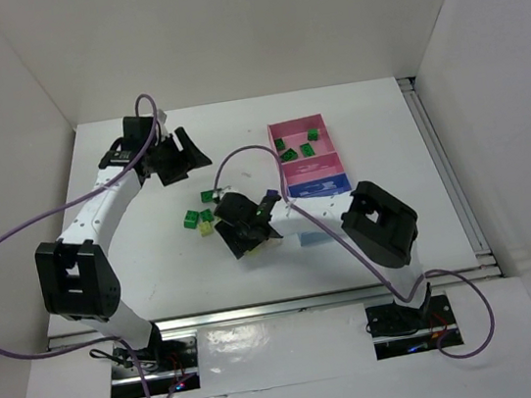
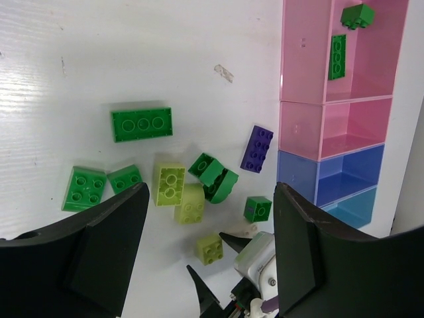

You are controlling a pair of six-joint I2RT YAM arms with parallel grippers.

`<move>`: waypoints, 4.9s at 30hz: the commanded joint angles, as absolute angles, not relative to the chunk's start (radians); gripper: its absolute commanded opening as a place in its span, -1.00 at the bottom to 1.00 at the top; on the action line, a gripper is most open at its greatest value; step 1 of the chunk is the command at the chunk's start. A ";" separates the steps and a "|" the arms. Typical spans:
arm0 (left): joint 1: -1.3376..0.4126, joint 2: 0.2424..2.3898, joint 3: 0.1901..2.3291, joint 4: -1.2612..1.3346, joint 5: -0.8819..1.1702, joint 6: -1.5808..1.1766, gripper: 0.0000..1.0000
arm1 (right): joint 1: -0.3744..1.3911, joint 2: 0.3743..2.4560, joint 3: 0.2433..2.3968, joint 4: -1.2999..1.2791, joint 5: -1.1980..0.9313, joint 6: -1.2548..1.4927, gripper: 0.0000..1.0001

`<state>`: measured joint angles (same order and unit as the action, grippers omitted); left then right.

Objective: Sort the legos into containers by color

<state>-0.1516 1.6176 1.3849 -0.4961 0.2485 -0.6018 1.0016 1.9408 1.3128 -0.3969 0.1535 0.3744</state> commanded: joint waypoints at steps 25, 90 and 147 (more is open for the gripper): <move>-0.146 1.580 1.351 -0.509 0.181 -0.581 0.76 | 0.956 1.676 1.281 -0.431 0.497 0.423 -0.33; -0.164 1.609 1.342 -0.565 0.120 -0.554 0.74 | 0.704 2.098 1.505 -0.480 0.256 0.637 0.32; -0.127 1.589 1.351 -0.614 0.026 -0.563 0.74 | 0.813 1.867 1.468 -0.409 0.169 0.308 0.59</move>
